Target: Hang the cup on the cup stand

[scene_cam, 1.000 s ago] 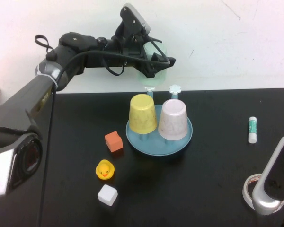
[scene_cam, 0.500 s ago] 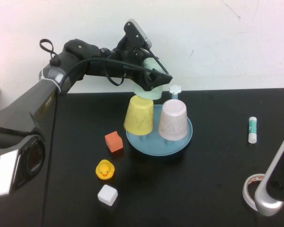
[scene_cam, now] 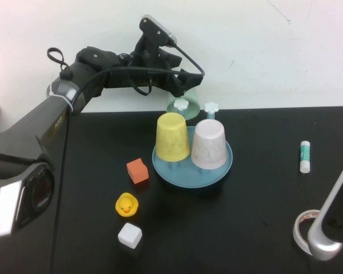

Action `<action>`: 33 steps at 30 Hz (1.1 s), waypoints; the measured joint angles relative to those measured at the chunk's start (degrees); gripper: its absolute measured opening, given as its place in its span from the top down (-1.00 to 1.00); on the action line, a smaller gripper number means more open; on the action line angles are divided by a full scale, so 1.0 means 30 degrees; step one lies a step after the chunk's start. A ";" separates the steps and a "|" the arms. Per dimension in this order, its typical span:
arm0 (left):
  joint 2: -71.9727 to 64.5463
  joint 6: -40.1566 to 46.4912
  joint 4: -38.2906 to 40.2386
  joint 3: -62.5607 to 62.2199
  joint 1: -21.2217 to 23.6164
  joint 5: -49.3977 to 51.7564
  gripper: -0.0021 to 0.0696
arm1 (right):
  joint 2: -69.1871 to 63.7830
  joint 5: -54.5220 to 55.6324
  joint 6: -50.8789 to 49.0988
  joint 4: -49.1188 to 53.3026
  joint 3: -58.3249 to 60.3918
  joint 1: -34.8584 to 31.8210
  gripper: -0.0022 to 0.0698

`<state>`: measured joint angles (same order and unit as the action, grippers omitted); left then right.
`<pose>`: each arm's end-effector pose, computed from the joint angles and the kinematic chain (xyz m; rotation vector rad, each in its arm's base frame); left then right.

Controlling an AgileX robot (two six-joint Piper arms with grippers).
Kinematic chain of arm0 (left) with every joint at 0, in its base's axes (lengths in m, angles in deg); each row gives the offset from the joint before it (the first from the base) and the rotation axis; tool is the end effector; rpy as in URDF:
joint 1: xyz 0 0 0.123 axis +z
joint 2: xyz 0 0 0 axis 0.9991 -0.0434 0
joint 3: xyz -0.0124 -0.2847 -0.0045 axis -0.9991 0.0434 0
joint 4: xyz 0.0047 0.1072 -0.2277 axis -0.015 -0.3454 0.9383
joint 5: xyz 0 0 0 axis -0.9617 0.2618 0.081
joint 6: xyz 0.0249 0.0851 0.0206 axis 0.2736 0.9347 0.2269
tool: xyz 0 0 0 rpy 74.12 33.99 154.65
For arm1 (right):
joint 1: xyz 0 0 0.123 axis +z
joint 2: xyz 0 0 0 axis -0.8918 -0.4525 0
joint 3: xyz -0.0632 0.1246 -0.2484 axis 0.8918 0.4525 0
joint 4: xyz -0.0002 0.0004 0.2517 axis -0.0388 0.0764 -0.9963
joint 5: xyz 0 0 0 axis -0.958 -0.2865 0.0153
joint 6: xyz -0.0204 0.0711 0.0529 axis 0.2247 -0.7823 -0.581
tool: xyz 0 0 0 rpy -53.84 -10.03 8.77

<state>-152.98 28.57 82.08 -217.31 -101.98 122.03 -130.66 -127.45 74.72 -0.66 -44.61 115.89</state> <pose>0.5410 -0.1942 0.2271 0.8779 1.7077 -0.5890 0.1237 0.1397 0.3248 -1.2212 2.4553 0.0274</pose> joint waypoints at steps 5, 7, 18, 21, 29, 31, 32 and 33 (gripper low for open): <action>0.0000 0.0160 0.0169 0.0000 0.0000 0.0502 -0.81 | 0.0000 0.0000 -0.0043 0.0040 0.0000 0.0000 0.93; 0.0000 0.0160 0.0169 0.0000 0.0000 0.0639 -0.77 | 0.0000 0.0000 -0.0076 0.0136 0.0000 0.0000 0.93; 0.0967 -0.3141 -0.6199 0.0000 0.0000 0.1130 0.48 | 0.0586 0.0000 -0.0076 0.1297 0.0012 0.0000 0.94; 0.2711 -0.6221 -1.0352 0.0000 0.0000 0.1708 0.81 | 0.1851 0.0000 -0.0076 0.2292 0.0012 0.0000 0.94; 0.8622 -1.2308 -1.5920 0.0000 0.0379 0.3418 0.94 | 0.6873 0.0954 -0.0076 0.3684 0.0142 0.0000 0.94; 1.0160 -1.3278 -1.7146 0.0000 0.0421 0.4026 0.94 | 0.8175 0.1404 -0.0076 0.3754 0.0639 0.0000 0.94; 1.0761 -1.3672 -1.7546 0.0000 0.0421 0.4263 0.94 | 0.8617 0.1596 -0.0076 0.3804 0.0966 0.0000 0.94; 1.1525 -1.4111 -1.7941 0.0000 0.0421 0.4541 0.94 | 0.9089 0.1799 -0.0076 0.3800 0.1459 0.0000 0.94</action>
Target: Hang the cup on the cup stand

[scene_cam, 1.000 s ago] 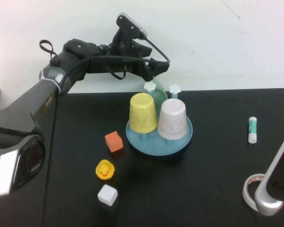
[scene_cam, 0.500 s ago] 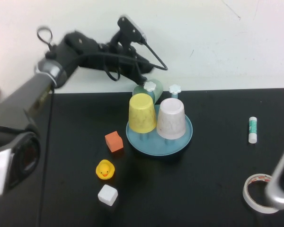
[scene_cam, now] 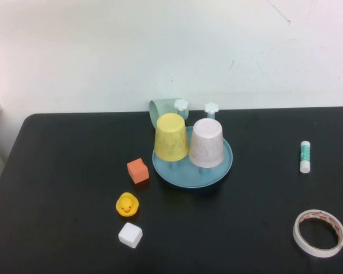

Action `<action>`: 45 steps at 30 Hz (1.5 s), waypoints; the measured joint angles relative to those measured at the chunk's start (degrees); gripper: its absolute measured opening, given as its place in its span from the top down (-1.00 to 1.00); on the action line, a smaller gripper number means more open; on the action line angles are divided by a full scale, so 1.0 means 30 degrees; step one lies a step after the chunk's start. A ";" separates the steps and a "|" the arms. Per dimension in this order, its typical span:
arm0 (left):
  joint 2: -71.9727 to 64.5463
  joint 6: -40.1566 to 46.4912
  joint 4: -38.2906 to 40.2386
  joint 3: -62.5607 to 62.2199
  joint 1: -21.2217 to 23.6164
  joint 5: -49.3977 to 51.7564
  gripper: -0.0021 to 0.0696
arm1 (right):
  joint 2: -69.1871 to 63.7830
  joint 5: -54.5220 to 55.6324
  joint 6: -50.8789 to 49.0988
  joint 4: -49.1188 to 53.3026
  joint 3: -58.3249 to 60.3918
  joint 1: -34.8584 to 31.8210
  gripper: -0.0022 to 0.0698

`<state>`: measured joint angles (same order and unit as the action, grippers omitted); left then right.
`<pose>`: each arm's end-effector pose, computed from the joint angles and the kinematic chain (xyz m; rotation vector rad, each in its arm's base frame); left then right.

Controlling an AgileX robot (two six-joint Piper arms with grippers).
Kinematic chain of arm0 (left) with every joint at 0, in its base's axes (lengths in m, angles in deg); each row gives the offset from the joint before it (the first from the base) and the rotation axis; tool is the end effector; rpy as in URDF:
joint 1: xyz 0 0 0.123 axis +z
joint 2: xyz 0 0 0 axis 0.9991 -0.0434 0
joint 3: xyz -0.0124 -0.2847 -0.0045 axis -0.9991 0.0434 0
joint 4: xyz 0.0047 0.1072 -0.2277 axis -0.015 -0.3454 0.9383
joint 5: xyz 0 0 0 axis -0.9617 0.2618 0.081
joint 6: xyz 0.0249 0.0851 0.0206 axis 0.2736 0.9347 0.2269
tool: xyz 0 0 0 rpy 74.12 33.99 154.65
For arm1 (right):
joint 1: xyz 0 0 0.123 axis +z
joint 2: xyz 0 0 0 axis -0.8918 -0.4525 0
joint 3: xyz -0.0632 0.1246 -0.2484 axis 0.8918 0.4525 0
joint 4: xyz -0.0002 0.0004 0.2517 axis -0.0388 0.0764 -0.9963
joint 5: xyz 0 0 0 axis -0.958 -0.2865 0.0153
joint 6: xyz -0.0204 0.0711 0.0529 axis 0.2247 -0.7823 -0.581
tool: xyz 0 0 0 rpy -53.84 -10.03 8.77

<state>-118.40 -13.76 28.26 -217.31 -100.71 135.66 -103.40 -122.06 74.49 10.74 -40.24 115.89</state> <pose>0.4072 -0.1143 0.4834 0.7974 1.7786 -0.0351 0.0726 0.0477 0.3760 -0.9669 1.9912 0.0660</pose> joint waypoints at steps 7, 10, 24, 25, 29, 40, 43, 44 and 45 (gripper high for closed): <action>0.6281 -0.1100 -0.0760 0.2970 0.0000 0.0473 0.94 | 0.2059 0.2868 0.0000 0.0000 0.4371 0.0000 0.94; 0.9364 -0.1185 -0.0929 0.6026 0.0000 0.0388 0.94 | 0.2363 0.4198 0.0000 -0.0038 0.5728 0.0000 0.94; 2.5072 -0.2394 -0.1685 2.4196 0.0000 -0.5444 0.94 | 0.2392 0.4908 0.0000 -0.0103 0.7392 0.0000 0.94; 2.6056 -0.2395 -0.1774 2.5474 0.0000 -0.6153 0.94 | 0.2392 0.4908 0.0000 -0.0103 0.7392 0.0000 0.94; 2.8594 -0.2395 -0.2047 2.9126 0.0000 -0.7764 0.94 | 0.2392 0.4902 0.0000 -0.0103 0.7392 0.0000 0.94; 2.9814 -0.2741 0.1448 3.5648 0.0000 -0.8031 0.94 | 0.2392 0.4869 -0.0008 -0.0103 0.7392 0.0000 0.94; 2.9814 -0.2741 0.1309 3.6897 0.0000 -0.8601 0.94 | 0.2392 0.4869 -0.0008 -0.0114 0.7392 0.0000 0.94; 2.9814 -0.2741 0.0978 3.7267 0.0000 -0.8815 0.94 | 0.2392 0.4869 -0.0008 -0.0114 0.7392 0.0000 0.94; 2.9814 -0.2784 0.0548 3.7652 0.0000 -0.9080 0.94 | 0.2392 0.4869 -0.0008 -0.0114 0.7392 0.0000 0.94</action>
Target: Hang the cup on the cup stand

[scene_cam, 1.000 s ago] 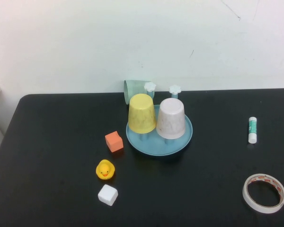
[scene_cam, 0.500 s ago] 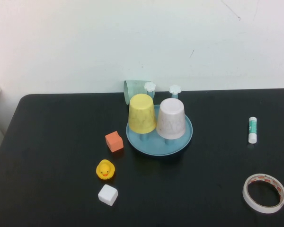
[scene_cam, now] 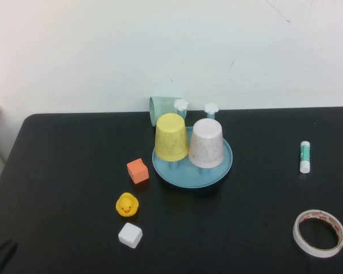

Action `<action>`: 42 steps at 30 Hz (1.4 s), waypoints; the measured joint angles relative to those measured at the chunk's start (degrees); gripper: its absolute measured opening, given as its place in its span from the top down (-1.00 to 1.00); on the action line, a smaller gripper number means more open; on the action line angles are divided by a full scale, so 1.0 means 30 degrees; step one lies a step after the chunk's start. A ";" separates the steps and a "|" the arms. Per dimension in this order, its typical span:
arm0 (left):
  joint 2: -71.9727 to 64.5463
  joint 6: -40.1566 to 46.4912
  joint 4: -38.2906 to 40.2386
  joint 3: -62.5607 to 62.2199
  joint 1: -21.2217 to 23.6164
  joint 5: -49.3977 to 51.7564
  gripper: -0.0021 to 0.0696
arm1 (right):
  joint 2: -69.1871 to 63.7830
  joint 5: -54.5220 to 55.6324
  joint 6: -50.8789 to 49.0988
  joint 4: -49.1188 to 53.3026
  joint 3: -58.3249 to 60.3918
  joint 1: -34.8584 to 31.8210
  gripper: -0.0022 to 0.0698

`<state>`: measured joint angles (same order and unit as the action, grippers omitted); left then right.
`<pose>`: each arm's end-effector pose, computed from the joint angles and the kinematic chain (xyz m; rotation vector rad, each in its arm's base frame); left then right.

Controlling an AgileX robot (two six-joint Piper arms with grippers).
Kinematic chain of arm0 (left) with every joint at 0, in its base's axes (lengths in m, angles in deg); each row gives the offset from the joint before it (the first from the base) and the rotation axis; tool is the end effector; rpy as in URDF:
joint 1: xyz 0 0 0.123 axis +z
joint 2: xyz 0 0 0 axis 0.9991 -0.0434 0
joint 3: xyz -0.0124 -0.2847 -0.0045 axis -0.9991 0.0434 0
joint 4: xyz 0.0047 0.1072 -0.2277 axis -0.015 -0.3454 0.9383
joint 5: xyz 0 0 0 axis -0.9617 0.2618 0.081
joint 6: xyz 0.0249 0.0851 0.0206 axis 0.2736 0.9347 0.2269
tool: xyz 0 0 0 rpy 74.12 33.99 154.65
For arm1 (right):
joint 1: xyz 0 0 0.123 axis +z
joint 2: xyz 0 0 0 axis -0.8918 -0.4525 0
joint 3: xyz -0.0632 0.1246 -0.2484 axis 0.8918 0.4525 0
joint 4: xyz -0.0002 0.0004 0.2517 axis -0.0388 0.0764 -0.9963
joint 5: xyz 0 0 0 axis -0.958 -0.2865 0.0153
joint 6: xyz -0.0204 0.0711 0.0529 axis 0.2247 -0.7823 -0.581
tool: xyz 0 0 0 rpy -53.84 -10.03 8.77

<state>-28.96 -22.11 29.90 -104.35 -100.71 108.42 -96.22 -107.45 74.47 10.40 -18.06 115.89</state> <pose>0.0770 -0.0292 0.2748 0.5106 1.8220 -0.1128 0.0688 0.0511 0.2852 -1.0739 1.9541 0.0875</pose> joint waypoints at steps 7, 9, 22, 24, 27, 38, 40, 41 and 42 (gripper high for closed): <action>0.0772 -0.1164 -0.1301 0.3155 0.0123 -0.3631 0.94 | 0.0000 0.0000 0.0000 0.0000 0.0006 0.0000 0.94; 0.1737 -0.1268 -0.1301 0.4344 0.0591 -0.4935 0.94 | 0.0000 0.0000 0.0000 0.0000 0.0006 0.0000 0.94; 0.6931 -0.1448 -0.0346 0.7329 0.3850 -0.2327 0.94 | 0.0000 -0.0343 0.0000 0.0000 0.0006 0.0000 0.94; 0.6928 -0.1448 -0.0346 0.7294 0.3938 -0.2105 0.94 | 0.0000 -0.0373 0.0000 0.0000 0.0006 0.0000 0.94; 0.6928 -0.1448 -0.0346 0.7294 0.3947 -0.2075 0.94 | 0.0000 -0.0373 0.0000 0.0000 0.0006 0.0000 0.94; 0.6969 -0.2419 -0.0751 0.7294 0.3947 -0.2031 0.94 | 0.0000 -0.0435 0.0000 0.0000 0.0006 0.0000 0.94; 0.7007 -0.4017 -0.1523 0.7254 0.3947 -0.1948 0.94 | 0.0000 -0.0435 0.0000 0.0000 0.0006 0.0000 0.94; 0.7007 -0.5028 -0.2021 0.7254 0.3947 -0.1948 0.94 | 0.0000 -0.0435 0.0000 0.0000 0.0006 0.0000 0.94; 0.7007 -0.5836 -0.2401 0.7225 0.3947 -0.1948 0.94 | 0.0000 -0.0435 0.0000 0.0000 0.0006 0.0000 0.94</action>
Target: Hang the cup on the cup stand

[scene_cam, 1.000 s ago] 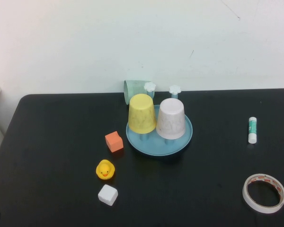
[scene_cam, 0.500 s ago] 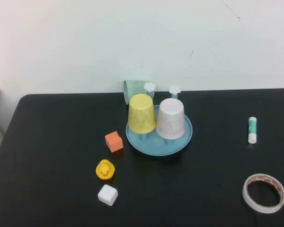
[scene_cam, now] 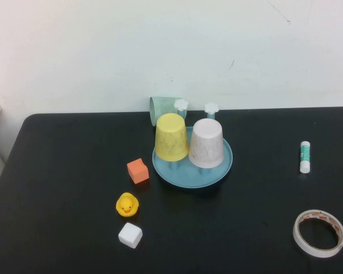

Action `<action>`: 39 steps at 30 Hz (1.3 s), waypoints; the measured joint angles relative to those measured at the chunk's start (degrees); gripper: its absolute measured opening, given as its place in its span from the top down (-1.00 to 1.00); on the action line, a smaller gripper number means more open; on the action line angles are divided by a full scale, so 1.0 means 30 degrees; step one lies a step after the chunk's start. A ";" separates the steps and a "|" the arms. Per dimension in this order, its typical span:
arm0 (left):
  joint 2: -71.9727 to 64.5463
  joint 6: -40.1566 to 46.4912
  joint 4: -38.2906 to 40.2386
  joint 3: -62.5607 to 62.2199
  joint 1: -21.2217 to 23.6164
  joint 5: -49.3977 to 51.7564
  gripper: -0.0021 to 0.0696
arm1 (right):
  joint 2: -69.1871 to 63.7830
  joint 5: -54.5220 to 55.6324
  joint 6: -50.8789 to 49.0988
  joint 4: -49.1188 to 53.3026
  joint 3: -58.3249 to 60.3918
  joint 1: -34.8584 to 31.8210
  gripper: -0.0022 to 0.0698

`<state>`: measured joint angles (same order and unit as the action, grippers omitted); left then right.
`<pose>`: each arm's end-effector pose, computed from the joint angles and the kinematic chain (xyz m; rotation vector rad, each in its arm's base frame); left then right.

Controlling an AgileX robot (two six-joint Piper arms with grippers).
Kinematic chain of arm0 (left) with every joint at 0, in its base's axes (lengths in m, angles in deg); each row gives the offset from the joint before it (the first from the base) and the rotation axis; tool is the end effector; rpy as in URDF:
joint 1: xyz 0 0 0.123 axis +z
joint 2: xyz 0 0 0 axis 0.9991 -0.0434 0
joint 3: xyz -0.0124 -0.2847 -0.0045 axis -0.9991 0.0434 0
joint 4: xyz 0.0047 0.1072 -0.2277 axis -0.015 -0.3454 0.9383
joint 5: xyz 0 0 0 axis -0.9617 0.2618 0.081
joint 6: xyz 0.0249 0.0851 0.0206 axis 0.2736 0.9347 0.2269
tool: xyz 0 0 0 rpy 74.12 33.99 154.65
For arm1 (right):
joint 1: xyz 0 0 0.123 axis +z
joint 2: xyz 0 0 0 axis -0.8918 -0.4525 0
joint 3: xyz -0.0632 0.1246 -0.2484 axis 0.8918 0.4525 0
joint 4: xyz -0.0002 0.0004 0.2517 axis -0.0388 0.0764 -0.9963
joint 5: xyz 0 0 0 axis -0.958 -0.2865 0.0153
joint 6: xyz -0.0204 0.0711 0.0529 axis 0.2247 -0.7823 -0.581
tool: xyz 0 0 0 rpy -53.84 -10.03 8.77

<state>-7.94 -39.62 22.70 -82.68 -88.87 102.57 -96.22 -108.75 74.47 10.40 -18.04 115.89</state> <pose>0.0531 -0.0060 0.1796 0.0889 1.8116 -0.0403 0.0683 0.0497 0.2837 -1.0788 1.9745 0.0746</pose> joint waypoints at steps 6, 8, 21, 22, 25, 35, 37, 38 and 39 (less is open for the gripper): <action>0.0000 -0.2774 -0.2001 -0.0012 0.0000 0.0077 0.94 | 0.0000 0.0000 0.0000 0.0000 0.0000 0.0000 0.94; 0.0000 -0.2804 -0.2177 -0.0012 0.0000 0.0077 0.94 | 0.0000 0.0000 0.0000 0.0000 0.0000 0.0000 0.94; 0.0000 -0.2909 -0.2466 -0.0012 0.0000 0.0077 0.94 | 0.0000 0.0000 0.0000 0.0000 0.0000 0.0000 0.94; 0.0000 -0.2909 -0.2466 -0.0012 0.0000 0.0077 0.94 | 0.0000 0.0000 0.0000 0.0000 0.0000 0.0000 0.94; 0.0000 -0.2941 -0.2466 -0.0012 0.0000 0.0077 0.94 | 0.0000 0.0000 0.0000 0.0000 0.0000 0.0000 0.94; 0.0000 -0.2941 -0.2539 -0.0012 0.0000 0.0077 0.94 | 0.1458 0.0924 -0.0069 0.0096 0.0130 -0.1977 0.94; 0.0025 -0.2941 -0.2545 -0.0012 0.0000 0.0077 0.94 | 0.2641 0.3932 -0.0069 0.0144 0.0795 -0.4144 0.94; 0.0025 -0.2941 -0.2575 -0.0012 0.0000 0.0077 0.94 | 0.3012 0.5051 -0.0069 0.0144 0.1105 -0.4856 0.94; 0.0025 -0.2941 -0.2575 -0.0012 0.0000 0.0077 0.94 | 0.3480 0.6501 -0.0069 0.0154 0.1538 -0.5791 0.94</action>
<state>-7.87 -48.44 14.97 -82.71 -88.87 102.80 -85.78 -89.25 74.26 10.86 -13.43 98.52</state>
